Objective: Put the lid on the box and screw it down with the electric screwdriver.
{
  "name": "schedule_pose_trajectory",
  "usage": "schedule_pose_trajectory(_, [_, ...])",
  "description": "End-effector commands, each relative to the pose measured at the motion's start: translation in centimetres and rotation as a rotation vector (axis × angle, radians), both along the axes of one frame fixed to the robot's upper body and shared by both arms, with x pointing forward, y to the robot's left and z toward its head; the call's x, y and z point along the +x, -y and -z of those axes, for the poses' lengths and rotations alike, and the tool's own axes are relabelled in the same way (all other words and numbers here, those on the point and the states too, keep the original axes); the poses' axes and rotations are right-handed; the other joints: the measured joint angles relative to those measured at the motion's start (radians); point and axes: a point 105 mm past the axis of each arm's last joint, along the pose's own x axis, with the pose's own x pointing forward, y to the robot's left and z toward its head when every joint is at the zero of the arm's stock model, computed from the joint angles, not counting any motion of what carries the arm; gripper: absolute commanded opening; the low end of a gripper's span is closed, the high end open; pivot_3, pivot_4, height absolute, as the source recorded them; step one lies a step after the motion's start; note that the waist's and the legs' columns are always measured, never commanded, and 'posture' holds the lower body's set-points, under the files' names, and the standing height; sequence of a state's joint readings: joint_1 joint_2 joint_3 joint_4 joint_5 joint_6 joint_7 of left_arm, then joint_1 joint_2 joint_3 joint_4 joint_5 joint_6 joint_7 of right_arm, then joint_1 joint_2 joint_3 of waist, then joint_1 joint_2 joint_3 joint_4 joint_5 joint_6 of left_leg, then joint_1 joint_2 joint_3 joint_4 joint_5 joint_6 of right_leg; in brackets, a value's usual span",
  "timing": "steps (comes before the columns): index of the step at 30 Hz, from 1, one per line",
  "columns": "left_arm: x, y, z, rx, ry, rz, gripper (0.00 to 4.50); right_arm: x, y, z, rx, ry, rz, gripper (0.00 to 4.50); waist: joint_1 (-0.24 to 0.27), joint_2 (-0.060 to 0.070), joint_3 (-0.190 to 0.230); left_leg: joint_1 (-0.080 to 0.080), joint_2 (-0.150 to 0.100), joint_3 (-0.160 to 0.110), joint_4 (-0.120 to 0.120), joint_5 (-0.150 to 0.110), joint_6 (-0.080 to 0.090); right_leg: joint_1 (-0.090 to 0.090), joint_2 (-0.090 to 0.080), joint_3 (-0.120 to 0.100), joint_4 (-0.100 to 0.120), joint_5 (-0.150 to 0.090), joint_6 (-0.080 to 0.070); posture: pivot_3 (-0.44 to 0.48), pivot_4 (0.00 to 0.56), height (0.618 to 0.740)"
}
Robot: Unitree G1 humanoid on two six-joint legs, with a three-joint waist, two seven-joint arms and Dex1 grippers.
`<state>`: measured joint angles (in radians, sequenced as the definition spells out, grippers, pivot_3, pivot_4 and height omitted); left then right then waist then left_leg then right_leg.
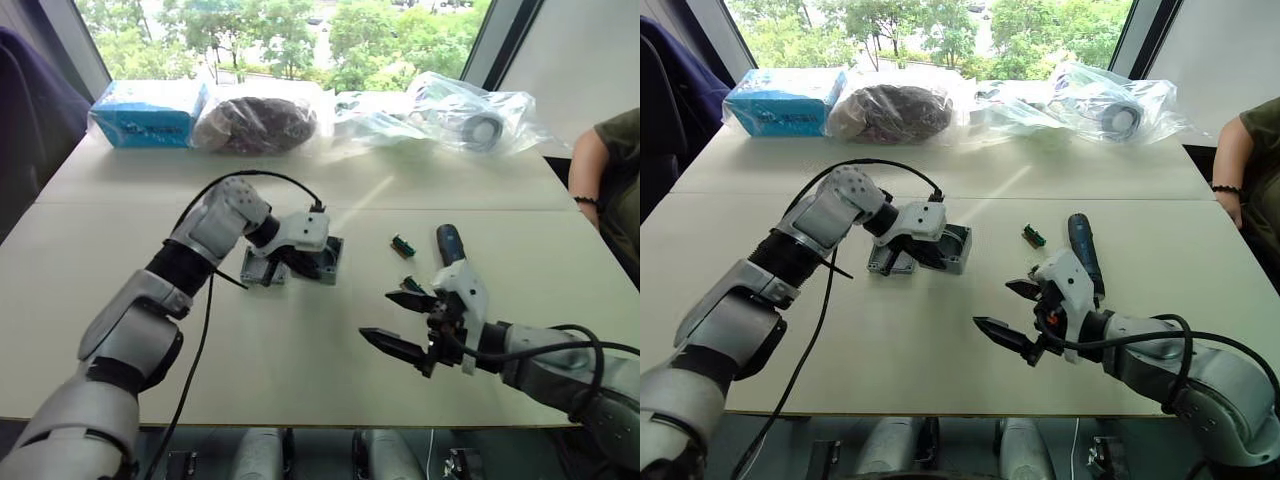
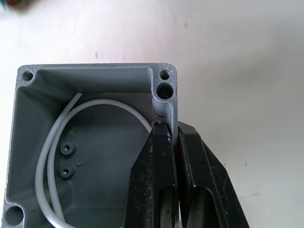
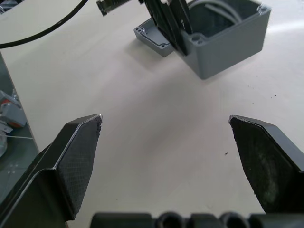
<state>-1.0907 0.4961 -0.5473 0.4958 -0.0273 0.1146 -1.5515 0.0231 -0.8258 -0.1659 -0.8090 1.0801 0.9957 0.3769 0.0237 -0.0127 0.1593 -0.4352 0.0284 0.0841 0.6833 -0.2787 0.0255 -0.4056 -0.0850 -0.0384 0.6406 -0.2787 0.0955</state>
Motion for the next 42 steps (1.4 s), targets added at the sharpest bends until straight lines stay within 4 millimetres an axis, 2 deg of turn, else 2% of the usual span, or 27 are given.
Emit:
schedule_pose_trajectory(1, [-1.6,1.0,-1.5,0.005,0.032,0.181,0.02,-1.0,0.4,-0.8,-0.015,0.007,-0.026,4.5,0.0,0.0,0.0,0.0,0.0,0.0,0.0,0.0,0.0,0.0,0.0,0.0,0.0,0.0,0.0,0.0,0.15,0.74])
schedule_pose_trajectory(5, [-2.5,1.8,-0.4,0.018,0.017,0.28,0.02,-0.8,0.6,-1.8,0.025,0.033,0.004,4.5,0.001,0.0,0.0,0.001,0.0,0.0,0.001,0.0,0.0,0.0,0.0,0.0,0.002,0.0,0.0,0.0,0.15,0.74])
schedule_pose_trajectory(11, [-3.2,4.0,0.8,-0.006,0.015,0.397,0.02,-1.1,0.4,-1.8,0.033,0.031,0.029,4.5,0.018,0.0,0.0,0.0,0.0,-0.001,0.002,0.0,0.0,0.0,0.0,0.001,0.004,0.0,0.0,0.0,0.15,0.74])
schedule_pose_trajectory(17, [-3.1,3.9,2.5,0.047,0.045,0.455,0.02,-1.1,0.3,-1.8,0.034,0.038,0.049,4.5,0.014,0.0,0.0,0.0,-0.001,-0.001,0.002,0.0,0.001,-0.001,0.0,0.001,0.004,0.0,0.0,0.0,0.15,0.74])
schedule_pose_trajectory(20, [-2.8,3.6,2.7,0.061,0.055,0.462,0.81,-1.1,0.4,-1.9,0.032,0.044,0.055,4.5,0.015,0.0,0.0,0.0,-0.001,-0.001,0.002,0.0,0.001,-0.001,0.0,0.001,0.004,0.0,0.0,0.0,0.15,0.74])
schedule_pose_trajectory(25, [-2.2,3.6,1.4,0.007,0.057,0.408,2.86,-0.8,0.4,-2.1,0.029,0.072,0.059,4.5,0.016,0.0,0.0,0.0,-0.001,-0.001,0.002,0.0,0.001,-0.001,-0.001,0.001,0.004,0.0,0.0,0.0,0.15,0.74])
schedule_pose_trajectory(26, [-2.0,3.4,0.6,-0.005,0.044,0.373,3.2,-0.6,0.4,-2.4,0.035,0.088,0.063,4.5,0.015,0.0,0.0,0.0,-0.001,-0.001,0.002,0.0,0.001,-0.001,-0.001,0.001,0.004,0.0,0.0,0.0,0.15,0.74])
schedule_pose_trajectory(29, [-1.3,2.1,-3.0,-0.074,0.012,0.248,3.2,-0.1,0.4,-3.6,0.069,0.153,0.07,4.5,0.012,-0.001,0.0,0.0,0.0,-0.001,0.002,0.0,0.001,-0.001,0.0,0.001,0.005,0.0,0.0,0.0,0.15,0.74])
schedule_pose_trajectory(32, [-1.1,0.6,-6.0,-0.172,-0.044,0.117,3.2,0.6,0.6,-5.2,0.068,0.292,0.105,4.5,0.01,0.0,0.0,0.0,0.001,-0.001,0.002,0.0,0.001,-0.002,0.001,0.001,0.005,0.0,0.0,0.0,0.15,0.74])
schedule_pose_trajectory(35, [0.2,-0.9,-8.6,-0.332,-0.087,-0.137,3.2,1.0,-0.5,-5.0,0.121,0.193,0.035,4.5,0.01,0.0,0.0,0.0,0.001,-0.001,0.002,0.0,0.001,-0.002,0.002,0.002,0.005,-0.001,0.001,0.0,0.15,0.74])
schedule_pose_trajectory(38, [2.3,-2.4,-9.1,-0.425,-0.109,-0.485,3.2,0.7,-2.1,-5.9,0.195,0.17,-0.084,4.5,0.007,0.0,0.0,0.0,0.001,-0.001,0.003,0.0,0.0,-0.002,0.001,0.002,0.006,-0.001,0.001,0.0,0.15,0.74])
schedule_pose_trajectory(40, [3.3,-4.4,-7.7,-0.356,-0.117,-0.746,3.2,0.9,-2.9,-6.2,0.166,0.18,-0.141,4.5,0.005,0.0,0.0,0.0,0.001,-0.002,0.003,0.0,0.0,-0.002,0.001,0.002,0.006,-0.001,0.001,0.0,0.15,0.74])
schedule_pose_trajectory(42, [3.7,-6.0,-6.6,-0.29,-0.078,-0.903,3.2,0.8,-3.5,-6.1,0.117,0.181,-0.2,4.5,-0.002,0.0,0.0,0.0,0.001,-0.002,0.003,0.0,0.0,-0.002,0.001,0.002,0.007,-0.001,0.001,0.0,0.15,0.74])
